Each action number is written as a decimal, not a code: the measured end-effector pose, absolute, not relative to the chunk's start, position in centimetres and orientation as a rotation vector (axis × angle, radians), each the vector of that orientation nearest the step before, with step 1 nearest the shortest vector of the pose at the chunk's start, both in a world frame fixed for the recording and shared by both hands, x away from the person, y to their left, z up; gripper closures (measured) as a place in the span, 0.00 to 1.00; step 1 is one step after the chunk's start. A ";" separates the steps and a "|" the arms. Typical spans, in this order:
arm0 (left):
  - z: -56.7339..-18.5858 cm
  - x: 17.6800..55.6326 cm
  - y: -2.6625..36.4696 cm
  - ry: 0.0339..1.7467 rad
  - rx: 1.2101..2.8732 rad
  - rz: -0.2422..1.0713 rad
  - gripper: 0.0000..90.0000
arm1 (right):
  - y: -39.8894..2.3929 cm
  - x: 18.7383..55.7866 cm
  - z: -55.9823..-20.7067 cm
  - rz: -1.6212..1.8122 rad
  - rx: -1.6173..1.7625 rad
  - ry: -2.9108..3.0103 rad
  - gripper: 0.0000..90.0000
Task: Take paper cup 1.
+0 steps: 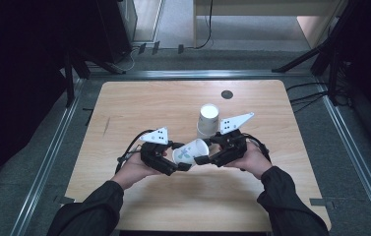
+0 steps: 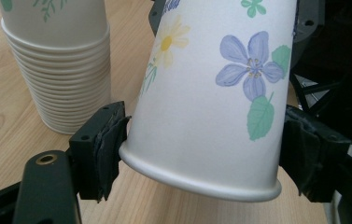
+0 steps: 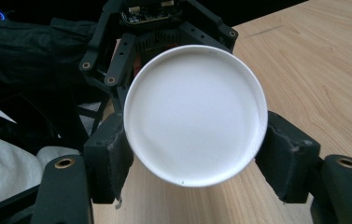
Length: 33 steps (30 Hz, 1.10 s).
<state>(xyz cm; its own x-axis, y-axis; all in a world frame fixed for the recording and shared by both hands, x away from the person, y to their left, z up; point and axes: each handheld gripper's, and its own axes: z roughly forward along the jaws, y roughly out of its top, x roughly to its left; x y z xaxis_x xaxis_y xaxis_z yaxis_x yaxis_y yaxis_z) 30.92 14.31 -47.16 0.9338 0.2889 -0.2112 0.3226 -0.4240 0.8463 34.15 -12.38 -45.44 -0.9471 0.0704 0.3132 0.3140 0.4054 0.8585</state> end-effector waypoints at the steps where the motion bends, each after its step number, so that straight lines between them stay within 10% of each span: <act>1: -47.1 30.9 14.4 0.438 2.035 -0.042 0.25 | -12.5 34.2 -45.4 -1.570 -0.339 -2.434 0.36; 33: -43.8 31.9 15.6 0.407 2.268 -0.019 0.25 | -13.2 33.5 -46.4 -1.362 -0.348 -2.663 0.36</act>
